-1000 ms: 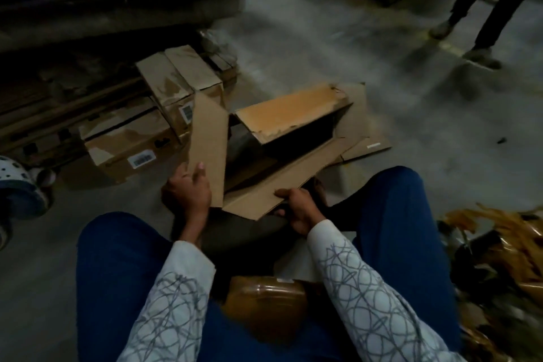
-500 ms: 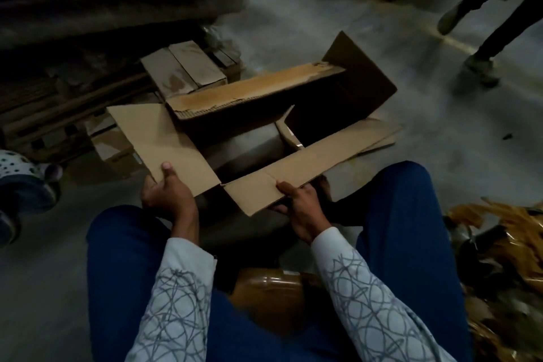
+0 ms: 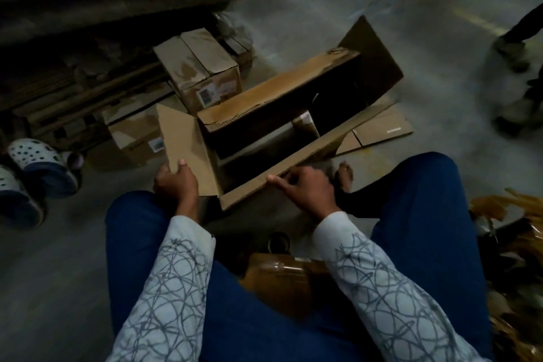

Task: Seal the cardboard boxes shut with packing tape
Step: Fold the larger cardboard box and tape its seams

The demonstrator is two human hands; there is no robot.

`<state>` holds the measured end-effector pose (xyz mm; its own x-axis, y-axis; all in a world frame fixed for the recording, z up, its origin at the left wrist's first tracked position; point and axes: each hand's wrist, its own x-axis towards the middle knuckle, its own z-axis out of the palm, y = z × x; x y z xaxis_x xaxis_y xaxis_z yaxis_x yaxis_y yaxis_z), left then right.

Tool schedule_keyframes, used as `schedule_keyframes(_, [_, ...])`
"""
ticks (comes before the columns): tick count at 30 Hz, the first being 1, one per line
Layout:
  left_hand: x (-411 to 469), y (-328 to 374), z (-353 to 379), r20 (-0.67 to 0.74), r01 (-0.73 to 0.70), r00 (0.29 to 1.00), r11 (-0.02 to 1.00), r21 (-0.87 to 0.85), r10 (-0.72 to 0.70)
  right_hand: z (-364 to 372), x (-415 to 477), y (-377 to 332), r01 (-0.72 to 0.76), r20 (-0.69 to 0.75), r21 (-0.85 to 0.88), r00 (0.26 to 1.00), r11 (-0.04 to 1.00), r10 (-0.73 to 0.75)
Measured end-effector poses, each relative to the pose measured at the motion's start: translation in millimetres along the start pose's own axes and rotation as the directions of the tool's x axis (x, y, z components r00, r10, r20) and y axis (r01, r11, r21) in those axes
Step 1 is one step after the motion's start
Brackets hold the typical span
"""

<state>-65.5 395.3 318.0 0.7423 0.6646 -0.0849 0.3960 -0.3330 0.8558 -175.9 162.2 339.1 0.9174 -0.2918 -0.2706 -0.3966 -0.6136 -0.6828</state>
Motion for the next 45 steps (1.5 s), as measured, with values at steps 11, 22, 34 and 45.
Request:
schedule_keyframes(11, [8, -17, 3, 0.127, 0.248, 0.967, 0.923, -0.293, -0.22, -85, 97, 26, 0.282, -0.029, -0.665, 0.916, 0.692, -0.401])
schedule_keyframes(22, [15, -17, 8, 0.387, 0.613, 0.783, 0.707, -0.352, -0.487, -78, 124, 27, 0.483, -0.023, -0.711, 0.711, 0.512, -0.703])
schedule_keyframes(34, [32, -20, 11, 0.396, 0.655, 0.754, 0.641, -0.4, -0.524, -53, 79, 55, 0.556, -0.105, -0.637, 0.624, 0.534, -0.774])
schedule_keyframes(45, [40, -25, 14, 0.305, 0.569, 0.823, 0.699, -0.433, -0.48, -107, 135, 109, -0.093, -0.339, -0.355, 0.94, 0.93, -0.035])
